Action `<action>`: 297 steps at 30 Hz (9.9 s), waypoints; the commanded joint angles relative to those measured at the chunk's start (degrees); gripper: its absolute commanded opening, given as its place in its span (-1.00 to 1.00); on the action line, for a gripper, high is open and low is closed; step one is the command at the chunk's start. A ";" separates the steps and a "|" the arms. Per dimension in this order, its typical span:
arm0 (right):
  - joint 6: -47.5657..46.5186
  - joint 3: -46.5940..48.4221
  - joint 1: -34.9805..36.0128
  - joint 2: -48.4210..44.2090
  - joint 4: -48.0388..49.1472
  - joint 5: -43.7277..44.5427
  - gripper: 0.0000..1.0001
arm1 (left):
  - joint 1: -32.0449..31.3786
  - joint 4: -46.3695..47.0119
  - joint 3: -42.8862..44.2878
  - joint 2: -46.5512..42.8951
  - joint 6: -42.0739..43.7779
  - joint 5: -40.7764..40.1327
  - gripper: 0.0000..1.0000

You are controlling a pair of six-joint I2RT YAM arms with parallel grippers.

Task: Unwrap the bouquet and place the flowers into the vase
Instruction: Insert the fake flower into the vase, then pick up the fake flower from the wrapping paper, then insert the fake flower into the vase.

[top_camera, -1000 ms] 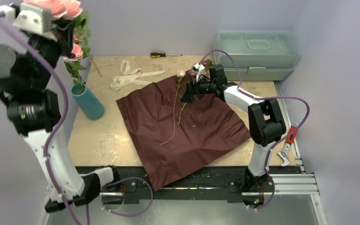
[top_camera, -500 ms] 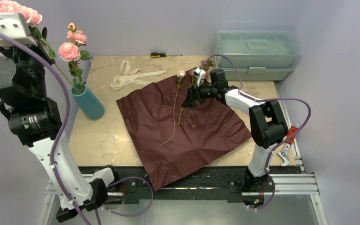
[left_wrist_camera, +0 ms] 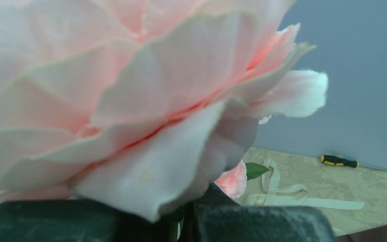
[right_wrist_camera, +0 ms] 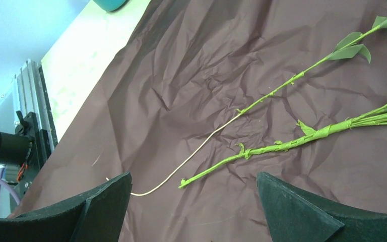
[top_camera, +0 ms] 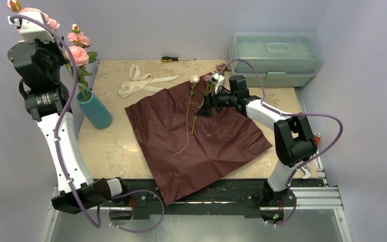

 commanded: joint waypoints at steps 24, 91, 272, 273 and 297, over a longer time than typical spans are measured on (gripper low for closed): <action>0.34 3.59 -0.09 0.27 -2.07 -0.08 0.96 | 0.48 -3.41 -15.47 0.03 -0.52 -2.59 -0.11; 1.98 3.96 -4.48 -9.67 -14.95 13.93 0.91 | -49.20 4.60 -1.36 53.05 -15.45 3.55 -0.34; -13.65 32.71 5.48 3.84 -29.22 -15.02 0.76 | 7.73 42.64 -25.01 -13.40 -12.55 -19.40 -1.00; -13.63 32.88 5.48 4.10 -29.41 -15.13 0.77 | 7.76 43.12 -25.43 -13.39 -12.39 -19.40 -1.00; -13.12 33.46 4.82 5.04 -30.52 -15.77 0.76 | 7.77 59.34 -33.55 -7.83 -10.64 -18.39 -1.00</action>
